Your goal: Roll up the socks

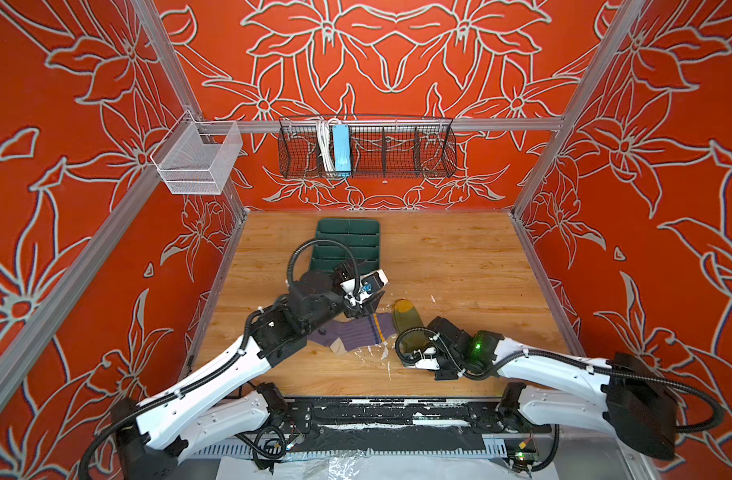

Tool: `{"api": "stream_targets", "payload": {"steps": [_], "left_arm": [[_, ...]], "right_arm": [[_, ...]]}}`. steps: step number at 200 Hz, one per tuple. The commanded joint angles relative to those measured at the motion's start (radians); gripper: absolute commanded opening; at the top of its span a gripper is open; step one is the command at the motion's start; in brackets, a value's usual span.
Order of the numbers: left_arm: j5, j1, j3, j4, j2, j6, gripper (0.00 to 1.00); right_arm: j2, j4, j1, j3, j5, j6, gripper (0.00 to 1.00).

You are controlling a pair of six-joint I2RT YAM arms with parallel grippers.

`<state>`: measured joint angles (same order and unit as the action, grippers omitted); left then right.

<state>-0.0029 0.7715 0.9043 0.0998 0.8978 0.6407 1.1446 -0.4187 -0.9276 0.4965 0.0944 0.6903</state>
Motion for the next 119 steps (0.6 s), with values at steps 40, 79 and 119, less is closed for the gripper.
{"api": "stream_targets", "payload": {"steps": [40,79,119], "left_arm": [[0.213,-0.012,0.038,0.096,-0.041,-0.062,0.98],[0.326,-0.014,0.124,0.265,-0.002,-0.055,0.98],[0.24,-0.014,0.104,0.297,-0.074,0.0,1.0]], "right_arm": [[0.024,-0.064,-0.01,-0.011,0.022,-0.027,0.0],[0.034,-0.068,-0.008,-0.003,0.042,-0.044,0.0],[0.038,-0.075,-0.004,0.001,0.05,-0.064,0.0]]}}
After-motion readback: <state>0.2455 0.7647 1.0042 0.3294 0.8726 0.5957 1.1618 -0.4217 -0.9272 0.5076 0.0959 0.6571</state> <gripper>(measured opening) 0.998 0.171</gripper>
